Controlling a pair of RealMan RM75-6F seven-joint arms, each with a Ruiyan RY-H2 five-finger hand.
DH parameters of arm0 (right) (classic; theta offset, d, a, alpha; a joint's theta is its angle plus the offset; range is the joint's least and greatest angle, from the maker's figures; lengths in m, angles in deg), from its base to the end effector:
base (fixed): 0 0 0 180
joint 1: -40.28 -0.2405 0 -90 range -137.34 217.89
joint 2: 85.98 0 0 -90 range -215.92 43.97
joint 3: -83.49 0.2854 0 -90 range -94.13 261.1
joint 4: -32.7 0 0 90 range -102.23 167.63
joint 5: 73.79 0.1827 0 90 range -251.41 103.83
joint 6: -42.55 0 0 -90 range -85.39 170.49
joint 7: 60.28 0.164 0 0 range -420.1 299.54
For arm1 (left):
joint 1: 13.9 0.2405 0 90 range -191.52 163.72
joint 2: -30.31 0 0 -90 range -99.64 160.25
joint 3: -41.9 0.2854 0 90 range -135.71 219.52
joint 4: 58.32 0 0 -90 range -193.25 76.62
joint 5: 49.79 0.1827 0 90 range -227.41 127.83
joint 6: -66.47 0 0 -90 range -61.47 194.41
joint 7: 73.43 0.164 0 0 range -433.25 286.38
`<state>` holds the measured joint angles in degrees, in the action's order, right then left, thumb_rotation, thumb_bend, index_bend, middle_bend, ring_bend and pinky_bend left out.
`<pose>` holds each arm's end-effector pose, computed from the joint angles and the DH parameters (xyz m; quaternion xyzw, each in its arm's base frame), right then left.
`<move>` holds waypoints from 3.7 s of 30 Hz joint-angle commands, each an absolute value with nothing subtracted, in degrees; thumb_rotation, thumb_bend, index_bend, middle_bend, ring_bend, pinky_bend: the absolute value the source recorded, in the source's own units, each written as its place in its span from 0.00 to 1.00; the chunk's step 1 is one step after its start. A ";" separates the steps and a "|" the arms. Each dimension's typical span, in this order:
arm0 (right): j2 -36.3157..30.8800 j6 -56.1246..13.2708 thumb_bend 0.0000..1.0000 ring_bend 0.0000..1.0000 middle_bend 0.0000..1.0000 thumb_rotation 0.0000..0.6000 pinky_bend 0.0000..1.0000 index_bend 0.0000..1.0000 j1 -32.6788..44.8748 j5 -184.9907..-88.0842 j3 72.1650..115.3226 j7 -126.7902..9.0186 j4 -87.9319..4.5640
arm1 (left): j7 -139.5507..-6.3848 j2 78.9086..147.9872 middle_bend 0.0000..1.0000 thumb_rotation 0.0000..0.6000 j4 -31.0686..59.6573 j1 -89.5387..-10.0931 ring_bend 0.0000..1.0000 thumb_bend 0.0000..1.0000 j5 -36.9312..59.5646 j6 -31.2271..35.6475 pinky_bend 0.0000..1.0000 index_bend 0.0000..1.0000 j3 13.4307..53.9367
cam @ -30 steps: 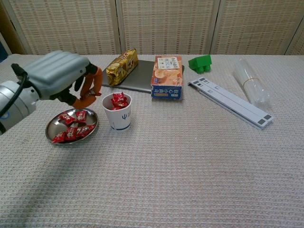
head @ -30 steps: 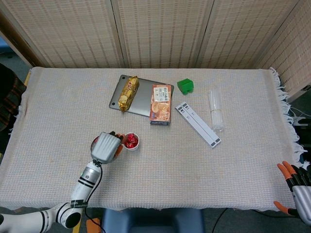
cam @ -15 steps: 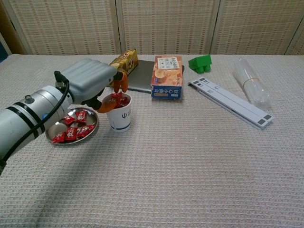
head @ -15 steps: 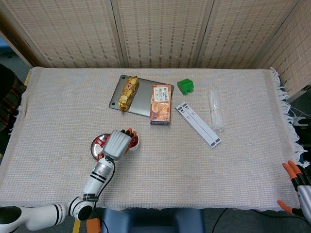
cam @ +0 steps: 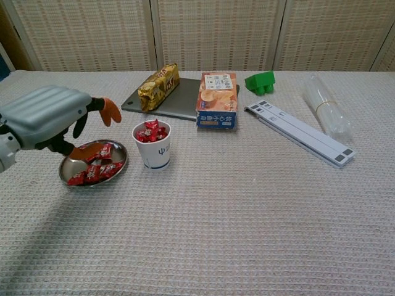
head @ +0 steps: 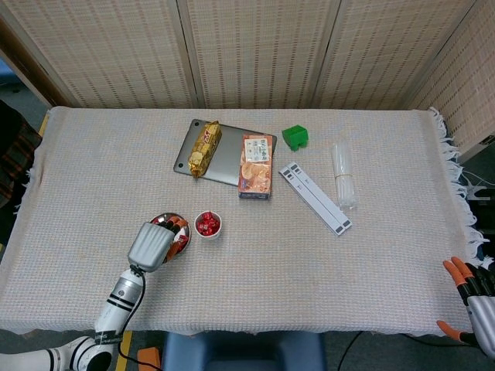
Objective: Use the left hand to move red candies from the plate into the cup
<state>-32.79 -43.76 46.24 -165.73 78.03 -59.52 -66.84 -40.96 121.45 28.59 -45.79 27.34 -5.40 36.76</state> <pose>-0.3342 -0.1107 0.2254 0.6110 -0.4482 0.2967 0.5812 -0.1878 0.3195 0.0169 -0.7380 -0.2551 -0.3820 0.4943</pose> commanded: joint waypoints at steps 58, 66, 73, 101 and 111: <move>-32.50 -43.99 0.04 0.00 0.00 1.00 0.00 0.00 46.29 -165.84 77.94 -59.98 -66.89 | -35.38 124.07 0.67 1.00 19.38 -44.94 0.65 0.39 23.63 -0.51 1.00 0.59 36.70; -32.53 -43.72 0.04 0.00 0.00 1.00 0.00 0.00 46.14 -165.57 78.04 -59.90 -66.87 | -35.17 123.27 0.66 1.00 24.00 -46.94 0.66 0.39 24.46 -1.95 1.00 0.58 33.23; -32.75 -42.84 0.04 0.00 0.00 1.00 0.00 0.00 45.69 -164.62 78.36 -59.59 -67.03 | -32.26 127.05 0.66 1.00 26.12 -52.75 0.66 0.39 22.16 -0.42 1.00 0.57 27.32; -33.42 -44.94 0.04 0.00 0.00 1.00 0.00 0.00 46.77 -164.52 78.62 -57.26 -66.61 | -33.71 129.14 0.40 1.00 24.76 -55.56 0.68 0.39 20.93 0.14 1.00 0.32 29.71; -33.24 -45.93 0.04 0.00 0.00 1.00 0.00 0.00 47.10 -166.18 78.24 -56.89 -66.05 | -45.10 118.59 0.26 1.00 38.20 -46.88 0.59 0.38 32.47 -11.17 0.98 0.16 37.12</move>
<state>-33.28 -45.76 47.03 -165.99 78.31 -57.03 -66.19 -39.07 123.53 33.49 -51.58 27.05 -6.18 32.46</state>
